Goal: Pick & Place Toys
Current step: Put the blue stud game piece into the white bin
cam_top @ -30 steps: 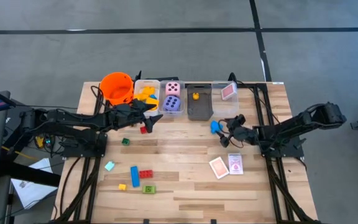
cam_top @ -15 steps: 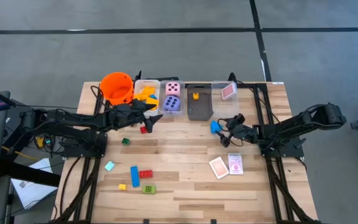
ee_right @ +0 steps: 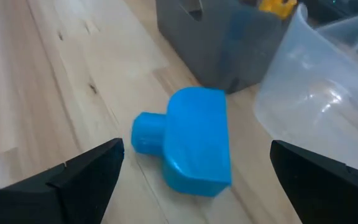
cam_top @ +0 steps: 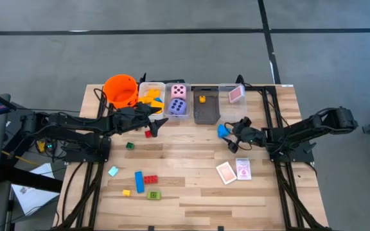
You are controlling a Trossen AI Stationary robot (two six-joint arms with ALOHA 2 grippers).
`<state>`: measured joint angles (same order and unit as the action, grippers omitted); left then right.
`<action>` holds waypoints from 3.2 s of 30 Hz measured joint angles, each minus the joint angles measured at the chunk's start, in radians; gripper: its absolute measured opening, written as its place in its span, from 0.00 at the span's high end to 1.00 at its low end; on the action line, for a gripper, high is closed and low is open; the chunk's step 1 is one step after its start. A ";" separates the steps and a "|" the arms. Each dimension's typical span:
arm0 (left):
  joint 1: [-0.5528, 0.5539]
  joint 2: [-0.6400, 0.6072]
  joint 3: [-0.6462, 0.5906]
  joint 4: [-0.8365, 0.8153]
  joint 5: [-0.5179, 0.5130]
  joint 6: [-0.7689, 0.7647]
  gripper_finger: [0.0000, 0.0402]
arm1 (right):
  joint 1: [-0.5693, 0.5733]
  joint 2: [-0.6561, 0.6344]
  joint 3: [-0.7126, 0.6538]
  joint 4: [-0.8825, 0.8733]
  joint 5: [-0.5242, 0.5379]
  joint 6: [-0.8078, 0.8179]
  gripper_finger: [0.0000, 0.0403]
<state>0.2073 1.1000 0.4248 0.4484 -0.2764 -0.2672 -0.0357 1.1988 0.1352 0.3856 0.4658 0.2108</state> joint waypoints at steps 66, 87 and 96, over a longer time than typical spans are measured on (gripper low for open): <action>0.000 0.000 0.000 -0.015 0.000 0.000 0.20 | 0.001 0.020 0.000 0.007 0.085 0.020 0.01; 0.000 0.000 0.000 -0.029 0.003 0.000 0.20 | -0.017 0.446 0.353 -0.052 0.045 -0.109 0.01; 0.000 0.000 0.000 -0.060 0.002 0.000 0.20 | -0.017 0.439 0.388 -0.231 0.053 0.063 0.01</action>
<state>0.2070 1.1004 0.4252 0.3882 -0.2741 -0.2672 -0.0527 1.6379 0.5237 0.1541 0.5189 0.2735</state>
